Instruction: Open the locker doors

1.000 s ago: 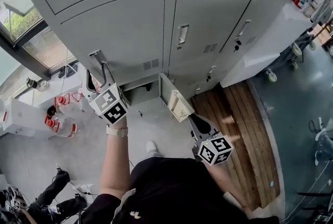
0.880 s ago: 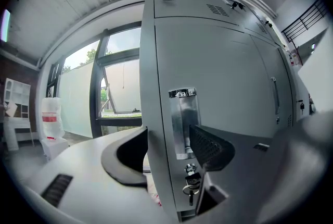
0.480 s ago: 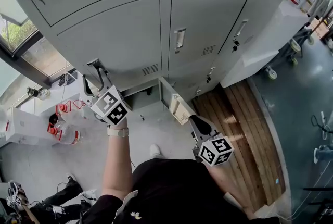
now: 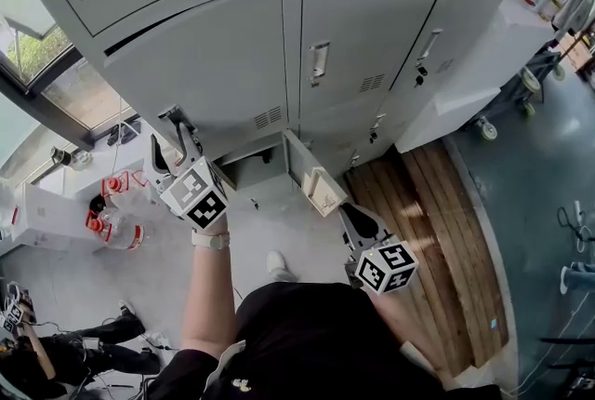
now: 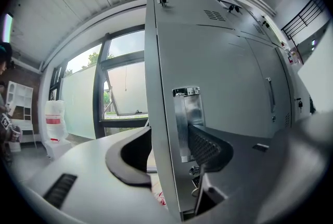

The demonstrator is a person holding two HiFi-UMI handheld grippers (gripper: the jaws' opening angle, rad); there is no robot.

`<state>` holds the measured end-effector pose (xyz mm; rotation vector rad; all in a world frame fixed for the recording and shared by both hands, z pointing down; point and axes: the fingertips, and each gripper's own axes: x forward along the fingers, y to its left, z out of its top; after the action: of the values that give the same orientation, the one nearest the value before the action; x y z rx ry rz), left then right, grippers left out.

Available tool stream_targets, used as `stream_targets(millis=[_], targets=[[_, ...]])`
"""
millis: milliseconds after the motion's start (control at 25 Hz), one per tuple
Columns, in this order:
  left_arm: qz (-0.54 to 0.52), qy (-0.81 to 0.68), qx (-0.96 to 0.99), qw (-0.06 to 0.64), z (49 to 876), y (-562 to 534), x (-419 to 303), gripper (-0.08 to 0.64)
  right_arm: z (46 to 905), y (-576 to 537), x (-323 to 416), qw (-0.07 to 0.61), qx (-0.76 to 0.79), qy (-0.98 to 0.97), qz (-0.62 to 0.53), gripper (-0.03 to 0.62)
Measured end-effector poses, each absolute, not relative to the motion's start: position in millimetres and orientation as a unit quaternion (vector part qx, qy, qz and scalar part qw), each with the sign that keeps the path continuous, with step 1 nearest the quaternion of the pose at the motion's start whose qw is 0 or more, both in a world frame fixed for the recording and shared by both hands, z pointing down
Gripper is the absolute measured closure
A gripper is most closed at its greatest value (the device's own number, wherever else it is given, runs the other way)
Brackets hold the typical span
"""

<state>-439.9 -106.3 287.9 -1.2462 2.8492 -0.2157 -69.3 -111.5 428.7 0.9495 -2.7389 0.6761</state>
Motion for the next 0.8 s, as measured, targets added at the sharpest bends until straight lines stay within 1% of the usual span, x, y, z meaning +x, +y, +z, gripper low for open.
stream_targets(millis=[240, 360, 720, 800], targets=[[-0.075, 0.908, -0.411, 0.012, 278, -93, -407, 0.39, 427, -103, -50, 0.086, 0.31, -0.919, 0.226, 0.528], [-0.075, 0.9, -0.43, 0.01, 292, -87, -390, 0.411, 428, -94, -38, 0.087, 0.306, -0.921, 0.225, 0.528], [-0.07, 0.894, -0.442, 0.015, 301, -62, -329, 0.405, 430, -73, 7, 0.09, 0.298, -0.924, 0.224, 0.528], [-0.072, 0.893, -0.444, 0.018, 301, -57, -314, 0.414, 430, -70, 18, 0.089, 0.298, -0.924, 0.223, 0.528]])
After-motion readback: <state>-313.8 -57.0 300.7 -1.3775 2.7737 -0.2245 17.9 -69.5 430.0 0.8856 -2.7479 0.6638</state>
